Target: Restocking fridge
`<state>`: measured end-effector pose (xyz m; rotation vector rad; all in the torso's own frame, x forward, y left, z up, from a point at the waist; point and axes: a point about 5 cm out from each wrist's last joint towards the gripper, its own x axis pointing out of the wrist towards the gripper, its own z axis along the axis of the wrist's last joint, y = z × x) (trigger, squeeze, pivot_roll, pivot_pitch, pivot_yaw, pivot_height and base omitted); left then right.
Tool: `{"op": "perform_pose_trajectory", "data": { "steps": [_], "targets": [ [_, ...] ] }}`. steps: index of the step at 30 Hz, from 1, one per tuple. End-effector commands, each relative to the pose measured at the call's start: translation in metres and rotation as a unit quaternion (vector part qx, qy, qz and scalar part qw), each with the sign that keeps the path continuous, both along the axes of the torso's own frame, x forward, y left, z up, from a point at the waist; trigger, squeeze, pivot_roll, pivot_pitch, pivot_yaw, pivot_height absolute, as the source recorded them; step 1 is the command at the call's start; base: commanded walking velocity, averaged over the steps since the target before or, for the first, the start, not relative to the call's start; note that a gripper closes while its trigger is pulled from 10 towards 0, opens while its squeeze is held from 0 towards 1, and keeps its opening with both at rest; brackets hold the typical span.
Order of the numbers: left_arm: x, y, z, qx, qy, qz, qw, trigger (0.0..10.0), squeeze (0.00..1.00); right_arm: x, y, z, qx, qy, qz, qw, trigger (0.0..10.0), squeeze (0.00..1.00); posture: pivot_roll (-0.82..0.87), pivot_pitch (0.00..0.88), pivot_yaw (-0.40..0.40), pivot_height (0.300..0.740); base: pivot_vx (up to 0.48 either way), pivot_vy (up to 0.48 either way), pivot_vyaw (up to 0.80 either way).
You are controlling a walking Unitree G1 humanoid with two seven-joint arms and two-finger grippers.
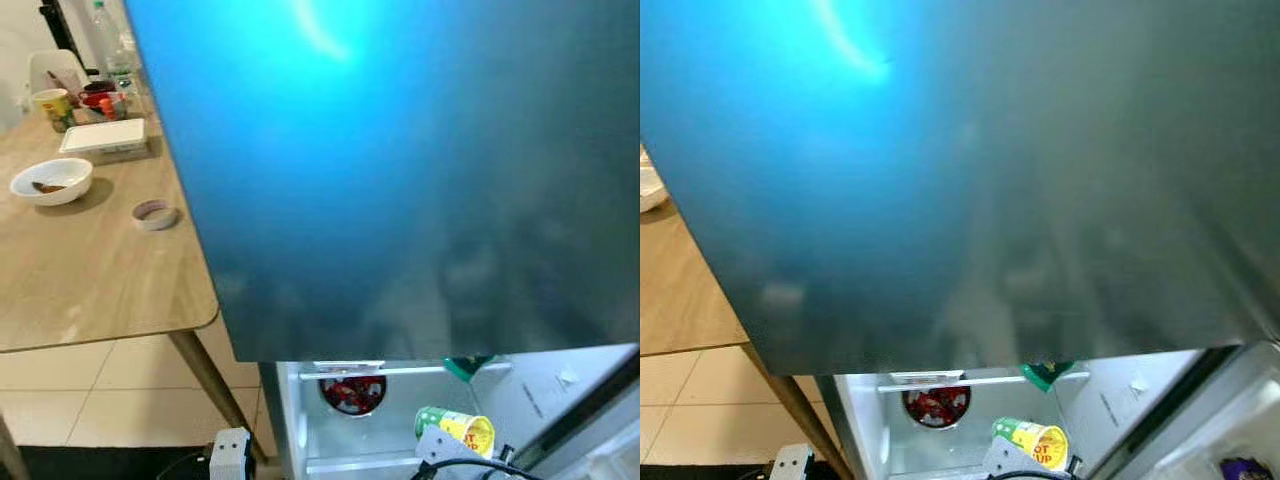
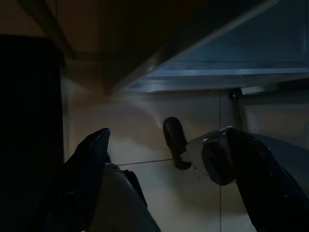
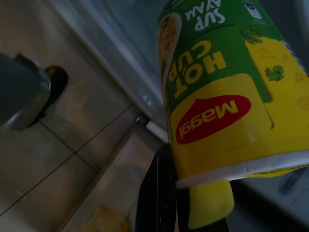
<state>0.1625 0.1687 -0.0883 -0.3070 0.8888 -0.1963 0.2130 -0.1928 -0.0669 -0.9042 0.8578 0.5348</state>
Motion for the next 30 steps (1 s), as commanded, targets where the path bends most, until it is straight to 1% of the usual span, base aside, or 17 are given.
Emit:
{"op": "perform_pose_trajectory", "data": {
  "steps": [1,2,5,7,8,9,17,24,27,30],
  "targets": [
    [-0.001,-0.002,0.0,0.001,-0.003,-0.012,1.0,10.0,0.0,0.002,0.0,0.001,-0.004,0.001,0.001,1.0,10.0,0.0,-0.07,0.0,0.002,0.735,0.0,0.0,0.0],
    [0.0,-0.003,0.0,0.001,-0.006,-0.019,1.0,10.0,0.0,0.004,0.0,0.002,-0.006,0.001,0.002,1.0,10.0,0.0,-0.07,0.0,0.002,0.725,0.0,0.0,0.0],
    [0.001,-0.005,0.001,0.003,-0.009,-0.03,1.0,10.0,0.0,0.006,0.0,0.003,-0.007,-0.001,0.005,1.0,10.0,0.0,-0.07,0.0,0.0,0.715,0.0,0.0,0.0],
    [0.001,-0.005,0.001,0.003,-0.009,-0.03,1.0,10.0,0.0,0.006,0.0,0.003,-0.007,-0.001,0.005,1.0,10.0,0.0,-0.07,0.0,0.0,0.715,0.0,0.0,0.0],
    [0.004,-0.007,0.002,0.007,-0.018,-0.047,0.999,10.0,0.0,0.009,0.0,0.005,-0.008,-0.003,0.01,1.0,10.0,0.0,-0.07,0.0,-0.001,0.705,0.0,0.0,0.0],
    [0.005,-0.008,0.003,0.008,-0.021,-0.052,0.998,10.0,0.0,0.01,0.0,0.005,-0.009,-0.003,0.011,1.0,10.0,0.0,-0.07,0.0,-0.001,0.7,0.0,0.0,0.0],
    [0.014,-0.015,0.008,0.008,-0.05,-0.077,0.996,10.0,0.0,0.015,0.0,0.009,-0.008,-0.007,0.013,1.0,10.0,0.0,-0.07,0.0,-0.003,0.66,0.0,0.0,0.0],
    [0.007,-0.015,0.006,0.019,-0.051,-0.102,0.993,10.0,0.0,0.017,-0.001,0.01,-0.003,-0.011,0.012,1.0,10.0,0.0,-0.06,0.0,-0.002,0.631,0.0,0.0,0.0],
    [0.007,-0.014,0.006,0.023,-0.053,-0.103,0.993,10.0,0.0,0.017,-0.001,0.011,-0.004,-0.011,0.012,1.0,10.0,0.0,-0.06,0.0,-0.001,0.631,0.0,0.0,0.0],
    [0.007,-0.011,0.007,0.03,-0.06,-0.103,0.992,10.0,0.0,0.018,-0.002,0.011,-0.011,-0.011,0.016,1.0,10.0,0.0,-0.06,0.0,-0.001,0.616,0.0,0.0,0.0]
  ]
}}
